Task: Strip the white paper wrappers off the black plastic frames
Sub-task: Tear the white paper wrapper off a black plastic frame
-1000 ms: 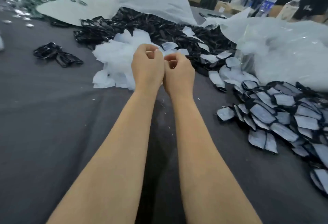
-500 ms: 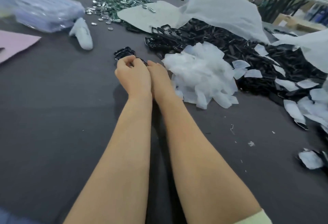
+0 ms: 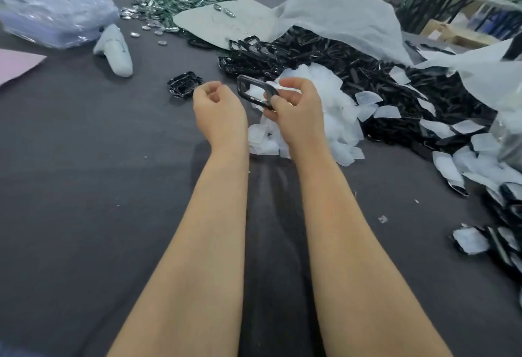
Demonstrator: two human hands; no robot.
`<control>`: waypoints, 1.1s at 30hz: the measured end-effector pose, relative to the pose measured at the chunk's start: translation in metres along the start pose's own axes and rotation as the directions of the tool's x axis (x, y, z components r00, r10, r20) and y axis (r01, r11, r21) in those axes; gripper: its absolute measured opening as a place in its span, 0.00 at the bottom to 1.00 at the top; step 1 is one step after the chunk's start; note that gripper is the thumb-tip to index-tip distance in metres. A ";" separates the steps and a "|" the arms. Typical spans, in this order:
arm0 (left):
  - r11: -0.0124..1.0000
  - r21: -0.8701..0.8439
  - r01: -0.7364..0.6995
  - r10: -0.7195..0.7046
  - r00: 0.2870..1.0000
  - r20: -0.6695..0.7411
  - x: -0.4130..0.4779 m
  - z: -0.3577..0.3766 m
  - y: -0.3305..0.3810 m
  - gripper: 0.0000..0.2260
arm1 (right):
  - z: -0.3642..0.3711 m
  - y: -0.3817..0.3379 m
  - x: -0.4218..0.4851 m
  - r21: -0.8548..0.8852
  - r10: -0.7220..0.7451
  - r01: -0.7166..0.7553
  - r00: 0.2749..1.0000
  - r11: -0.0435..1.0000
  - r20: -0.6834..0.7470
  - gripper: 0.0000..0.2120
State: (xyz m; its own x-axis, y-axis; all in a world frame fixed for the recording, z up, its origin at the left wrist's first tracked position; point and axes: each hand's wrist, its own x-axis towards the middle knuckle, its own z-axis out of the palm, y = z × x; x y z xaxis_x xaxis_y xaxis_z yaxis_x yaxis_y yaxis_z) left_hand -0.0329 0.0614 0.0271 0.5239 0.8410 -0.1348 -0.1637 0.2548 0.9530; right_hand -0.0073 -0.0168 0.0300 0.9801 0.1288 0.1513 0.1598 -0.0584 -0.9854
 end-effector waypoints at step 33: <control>0.975 -0.165 0.150 -0.084 0.932 0.353 -0.085 0.087 -0.045 0.09 | -0.143 0.046 0.015 -0.778 -0.060 -0.175 0.963 0.604 -0.264 0.19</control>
State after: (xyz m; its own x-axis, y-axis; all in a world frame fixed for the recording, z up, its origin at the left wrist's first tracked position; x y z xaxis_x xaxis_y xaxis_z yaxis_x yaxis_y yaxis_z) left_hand 0.0027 -0.0630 0.0195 0.7969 0.5939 -0.1103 -0.2184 0.4535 0.8641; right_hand 0.0318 -0.1591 -0.0019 0.9651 -0.1335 0.2254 0.0165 -0.8277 -0.5609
